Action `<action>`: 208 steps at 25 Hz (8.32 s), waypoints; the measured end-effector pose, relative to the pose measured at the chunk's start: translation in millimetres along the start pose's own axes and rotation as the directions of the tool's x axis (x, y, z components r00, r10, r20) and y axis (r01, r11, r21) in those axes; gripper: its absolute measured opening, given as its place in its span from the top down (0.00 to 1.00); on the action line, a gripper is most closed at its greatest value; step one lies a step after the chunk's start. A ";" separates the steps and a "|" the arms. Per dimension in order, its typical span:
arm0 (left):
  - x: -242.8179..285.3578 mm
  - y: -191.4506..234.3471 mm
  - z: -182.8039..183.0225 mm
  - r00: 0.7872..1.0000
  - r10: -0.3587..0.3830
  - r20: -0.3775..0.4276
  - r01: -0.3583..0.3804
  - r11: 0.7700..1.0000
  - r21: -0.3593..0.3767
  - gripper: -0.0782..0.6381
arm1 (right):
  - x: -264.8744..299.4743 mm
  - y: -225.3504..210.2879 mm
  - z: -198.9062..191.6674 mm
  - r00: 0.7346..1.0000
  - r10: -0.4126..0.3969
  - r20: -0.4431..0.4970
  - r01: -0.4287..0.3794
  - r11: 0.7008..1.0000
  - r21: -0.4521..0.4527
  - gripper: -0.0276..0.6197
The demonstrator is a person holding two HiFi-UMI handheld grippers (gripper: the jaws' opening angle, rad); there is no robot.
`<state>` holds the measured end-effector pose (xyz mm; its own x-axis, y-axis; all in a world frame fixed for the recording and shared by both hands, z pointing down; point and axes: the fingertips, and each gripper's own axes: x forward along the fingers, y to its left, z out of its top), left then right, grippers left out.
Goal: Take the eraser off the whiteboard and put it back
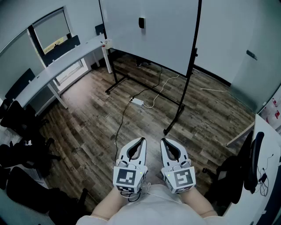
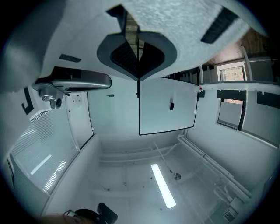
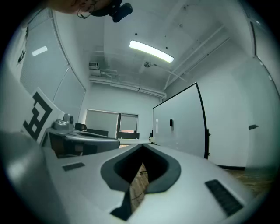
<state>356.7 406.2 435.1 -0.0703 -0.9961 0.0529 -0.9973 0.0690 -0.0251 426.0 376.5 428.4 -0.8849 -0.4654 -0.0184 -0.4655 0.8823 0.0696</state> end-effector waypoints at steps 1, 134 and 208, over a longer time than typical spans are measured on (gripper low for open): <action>0.2 1.1 -2.5 1.000 -0.010 -0.001 0.010 1.000 0.001 0.87 | 2.4 2.0 0.1 1.000 0.004 0.003 -0.004 1.000 -0.001 0.92; 844.7 456.8 189.7 0.926 -0.306 0.220 0.293 0.952 0.088 0.48 | 727.7 -394.8 -10.8 0.797 -0.601 -0.050 0.603 0.797 0.039 0.92; 746.4 443.3 42.2 0.895 -0.446 0.002 0.446 0.895 0.001 0.52 | 717.3 -384.9 -23.2 0.789 -0.613 -0.047 0.615 0.787 0.052 0.92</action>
<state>-136.9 -309.0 421.3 0.3823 -0.9223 0.0563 -0.9238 -0.3829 0.0003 -29.2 -298.6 411.6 -0.4117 -0.9112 -0.0108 -0.9112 0.4118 -0.0087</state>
